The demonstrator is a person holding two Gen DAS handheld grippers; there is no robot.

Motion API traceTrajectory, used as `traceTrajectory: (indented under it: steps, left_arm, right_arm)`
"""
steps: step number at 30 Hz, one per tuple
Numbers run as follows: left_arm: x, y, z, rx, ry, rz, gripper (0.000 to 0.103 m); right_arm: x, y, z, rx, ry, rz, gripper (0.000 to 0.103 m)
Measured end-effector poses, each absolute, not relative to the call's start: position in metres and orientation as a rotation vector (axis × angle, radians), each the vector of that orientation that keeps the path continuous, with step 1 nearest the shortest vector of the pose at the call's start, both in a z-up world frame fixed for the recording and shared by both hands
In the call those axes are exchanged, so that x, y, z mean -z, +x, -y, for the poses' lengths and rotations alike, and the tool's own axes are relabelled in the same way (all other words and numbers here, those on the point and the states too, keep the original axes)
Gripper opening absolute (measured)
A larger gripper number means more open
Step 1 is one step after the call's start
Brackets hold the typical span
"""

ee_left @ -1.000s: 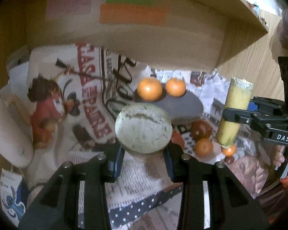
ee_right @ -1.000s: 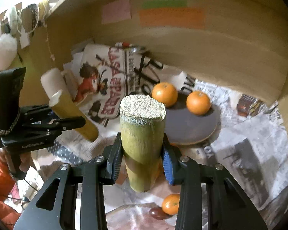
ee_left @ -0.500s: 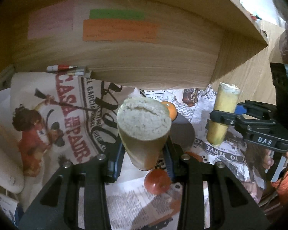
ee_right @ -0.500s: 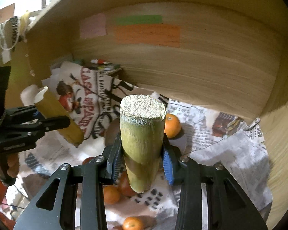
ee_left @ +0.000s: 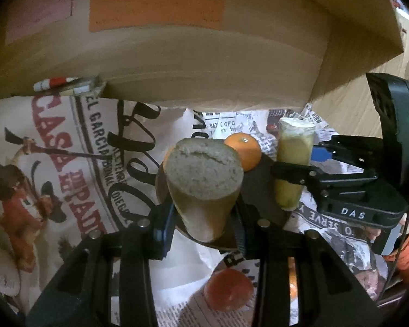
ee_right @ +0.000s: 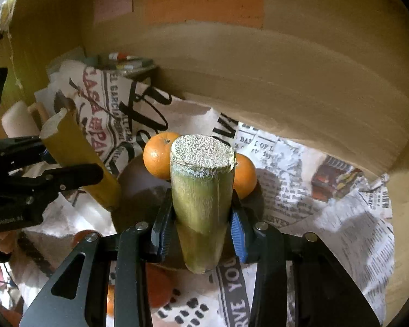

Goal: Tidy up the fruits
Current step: 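Lift the left tool's sugarcane toward the plate while the right tool carries its piece alongside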

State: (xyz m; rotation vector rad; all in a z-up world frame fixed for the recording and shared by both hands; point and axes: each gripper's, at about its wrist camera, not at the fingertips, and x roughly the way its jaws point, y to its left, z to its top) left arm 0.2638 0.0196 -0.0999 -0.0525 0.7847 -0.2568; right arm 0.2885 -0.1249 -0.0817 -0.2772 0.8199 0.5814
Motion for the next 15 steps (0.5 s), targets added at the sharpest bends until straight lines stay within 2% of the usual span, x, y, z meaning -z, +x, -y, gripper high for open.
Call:
traceTrajectory:
  steps: [15]
  left_arm:
    - [0.116,0.296,-0.010,0.282,-0.042,-0.836,0.037]
  right_arm:
    - [0.108,0.313,0.103,-0.606,-0.323,-0.886,0.034]
